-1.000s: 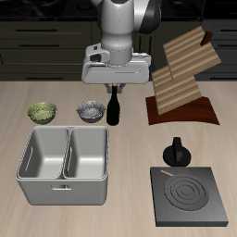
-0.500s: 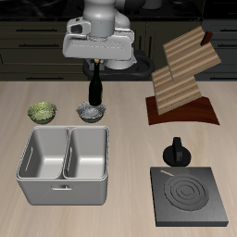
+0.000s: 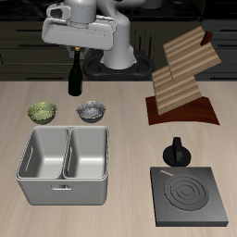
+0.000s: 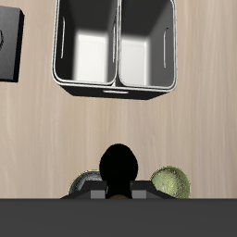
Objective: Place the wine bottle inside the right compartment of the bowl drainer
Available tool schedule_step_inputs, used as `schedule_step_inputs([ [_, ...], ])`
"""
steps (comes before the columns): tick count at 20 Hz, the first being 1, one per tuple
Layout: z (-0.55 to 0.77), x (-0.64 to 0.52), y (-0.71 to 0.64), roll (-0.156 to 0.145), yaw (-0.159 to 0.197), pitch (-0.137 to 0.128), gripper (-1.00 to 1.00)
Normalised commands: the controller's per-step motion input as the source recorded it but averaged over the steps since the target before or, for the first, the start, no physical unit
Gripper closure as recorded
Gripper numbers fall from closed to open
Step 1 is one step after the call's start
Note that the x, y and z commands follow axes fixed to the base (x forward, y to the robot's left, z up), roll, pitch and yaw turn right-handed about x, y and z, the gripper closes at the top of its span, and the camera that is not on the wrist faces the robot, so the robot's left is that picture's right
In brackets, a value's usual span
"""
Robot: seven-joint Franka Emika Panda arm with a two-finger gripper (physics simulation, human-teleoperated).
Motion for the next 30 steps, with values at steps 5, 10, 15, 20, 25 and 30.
schedule_step_inputs([
  [5, 0.29, 0.25, -0.41, -0.072, 0.0, -0.007, 1.0],
  [10, 0.27, 0.3, -0.22, -0.017, 0.015, 0.01, 1.0],
  [15, 0.17, 0.52, -0.05, -0.02, 0.051, 0.042, 1.0],
  [20, 0.03, 0.5, -0.01, -0.016, -0.032, 0.037, 1.0],
  [25, -0.04, 0.33, 0.12, -0.021, -0.004, 0.019, 1.0],
  [30, 0.07, 0.4, 0.13, -0.03, 0.012, -0.003, 1.0],
])
